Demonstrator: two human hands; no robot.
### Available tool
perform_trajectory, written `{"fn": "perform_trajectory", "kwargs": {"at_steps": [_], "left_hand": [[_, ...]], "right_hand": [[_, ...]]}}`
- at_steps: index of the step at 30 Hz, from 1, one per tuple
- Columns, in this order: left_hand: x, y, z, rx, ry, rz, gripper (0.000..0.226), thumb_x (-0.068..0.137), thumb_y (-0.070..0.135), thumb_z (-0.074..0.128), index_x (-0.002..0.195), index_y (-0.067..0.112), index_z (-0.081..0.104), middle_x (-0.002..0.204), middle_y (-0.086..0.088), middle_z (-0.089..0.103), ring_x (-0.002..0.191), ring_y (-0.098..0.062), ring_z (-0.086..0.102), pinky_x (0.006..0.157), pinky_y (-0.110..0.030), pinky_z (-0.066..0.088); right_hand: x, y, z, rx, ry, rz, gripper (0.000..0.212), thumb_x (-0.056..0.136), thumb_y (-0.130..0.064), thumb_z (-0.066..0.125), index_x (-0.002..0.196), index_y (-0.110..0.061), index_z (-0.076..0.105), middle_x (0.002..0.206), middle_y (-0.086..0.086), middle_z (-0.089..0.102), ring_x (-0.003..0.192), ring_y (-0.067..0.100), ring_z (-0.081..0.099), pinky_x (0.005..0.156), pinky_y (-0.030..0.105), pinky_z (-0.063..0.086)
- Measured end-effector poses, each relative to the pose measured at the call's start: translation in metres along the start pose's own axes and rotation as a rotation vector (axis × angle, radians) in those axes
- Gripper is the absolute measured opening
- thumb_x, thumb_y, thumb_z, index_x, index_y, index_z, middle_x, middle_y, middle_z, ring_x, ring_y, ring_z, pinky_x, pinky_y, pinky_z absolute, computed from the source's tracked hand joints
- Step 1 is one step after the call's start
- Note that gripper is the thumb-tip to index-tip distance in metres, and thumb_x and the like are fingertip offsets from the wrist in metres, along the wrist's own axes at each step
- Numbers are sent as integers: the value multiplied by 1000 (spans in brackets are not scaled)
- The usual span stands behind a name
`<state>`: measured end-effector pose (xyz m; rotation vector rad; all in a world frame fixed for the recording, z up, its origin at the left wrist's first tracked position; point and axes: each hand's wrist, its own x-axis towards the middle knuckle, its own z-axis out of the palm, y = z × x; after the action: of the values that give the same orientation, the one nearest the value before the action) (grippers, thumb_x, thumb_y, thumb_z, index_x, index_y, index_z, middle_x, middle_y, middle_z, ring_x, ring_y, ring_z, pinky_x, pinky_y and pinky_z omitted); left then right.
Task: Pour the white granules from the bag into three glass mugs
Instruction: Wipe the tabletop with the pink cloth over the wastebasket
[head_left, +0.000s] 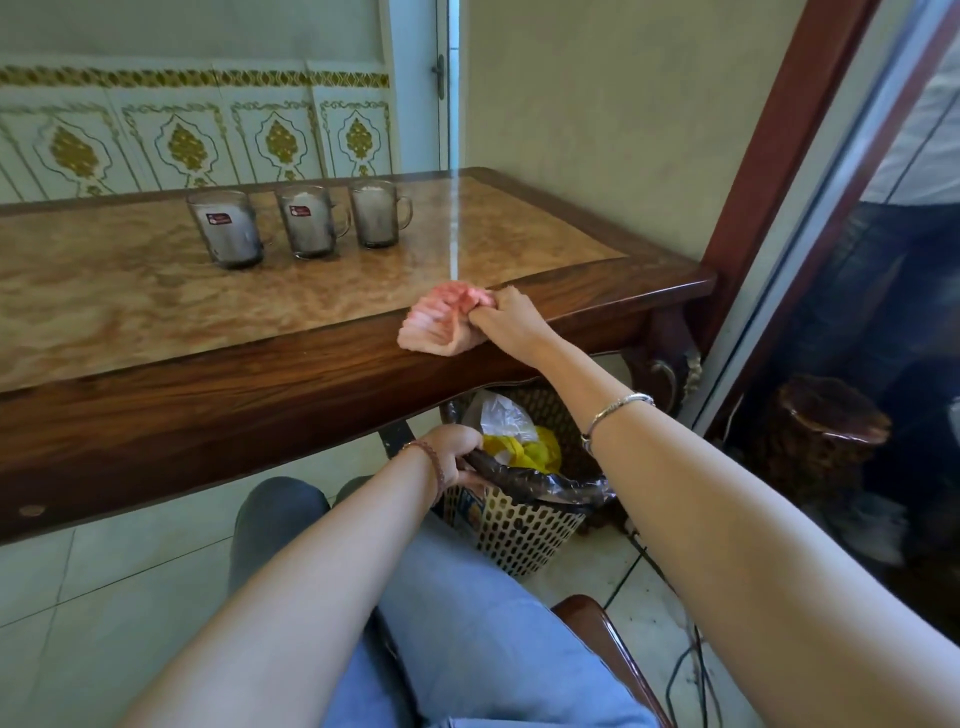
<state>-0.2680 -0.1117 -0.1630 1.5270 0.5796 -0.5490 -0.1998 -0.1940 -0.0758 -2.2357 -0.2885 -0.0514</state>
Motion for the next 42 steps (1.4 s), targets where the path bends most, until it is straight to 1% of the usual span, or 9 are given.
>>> {"fn": "perform_trajectory", "kwargs": {"at_steps": [7, 11, 13, 17, 22, 29, 33, 37, 42], "left_hand": [[2, -2, 7, 0, -2, 2, 35, 99, 1, 41, 133, -5, 34, 85, -17, 44, 117, -44, 55, 97, -48, 48], [7, -3, 11, 6, -47, -29, 34, 100, 7, 40, 132, -4, 44, 95, -19, 56, 118, -43, 54, 61, -40, 59], [8, -3, 14, 18, -48, -27, 31, 99, 2, 39, 128, -2, 48, 101, -19, 56, 118, -41, 54, 79, -47, 55], [6, -1, 25, 54, -52, -28, 22, 100, 4, 38, 112, -3, 56, 109, -17, 56, 119, -38, 54, 94, -50, 48], [14, 0, 35, 54, -60, -38, 33, 101, 9, 39, 131, -3, 46, 136, -22, 47, 123, -44, 49, 85, -52, 51], [19, 3, 42, 60, -103, -34, 17, 99, 9, 46, 105, -3, 56, 111, -21, 59, 122, -40, 51, 99, -50, 45], [17, 6, 48, 66, -108, 10, 19, 99, 3, 41, 117, -2, 44, 87, -14, 52, 76, -29, 67, 86, -49, 51], [20, 7, 49, 20, -78, 18, 11, 97, -4, 37, 108, 0, 37, 82, -11, 42, 118, -38, 53, 103, -54, 40], [36, 5, 44, 50, -82, -4, 30, 96, -4, 40, 125, -4, 41, 85, -14, 46, 108, -36, 58, 95, -54, 47]], "right_hand": [[-19, 52, -36, 231, 201, 131, 23, 80, -13, 57, 57, -14, 54, 62, -2, 54, 63, 11, 50, 65, 29, 40], [-33, 100, -41, 167, 129, 308, 20, 81, -22, 57, 80, -7, 70, 81, 9, 69, 80, 22, 64, 78, 33, 51], [-45, 123, -39, 13, -43, 415, 28, 91, -21, 51, 99, 0, 69, 92, 17, 72, 84, 29, 68, 82, 34, 56], [-53, 128, -44, -17, 41, 384, 21, 97, -26, 48, 105, -11, 59, 55, 5, 59, 46, 26, 55, 45, 25, 46], [-40, 128, -55, 57, 115, 315, 31, 96, -24, 49, 117, -6, 63, 101, 18, 71, 94, 35, 69, 85, 41, 56], [-30, 121, -75, 131, 146, 338, 20, 89, -20, 53, 101, -10, 66, 93, 8, 66, 87, 22, 61, 75, 33, 48], [-14, 88, -107, 385, 312, 300, 11, 91, -16, 51, 85, -16, 61, 78, -1, 60, 73, 14, 56, 63, 26, 43], [7, 58, -129, 738, 374, 317, 26, 90, -21, 53, 112, -12, 63, 88, 1, 68, 82, 19, 66, 73, 30, 55], [34, 37, -108, 917, 343, 284, 19, 91, -14, 54, 109, -10, 59, 95, 10, 68, 86, 27, 67, 80, 45, 56]]}}
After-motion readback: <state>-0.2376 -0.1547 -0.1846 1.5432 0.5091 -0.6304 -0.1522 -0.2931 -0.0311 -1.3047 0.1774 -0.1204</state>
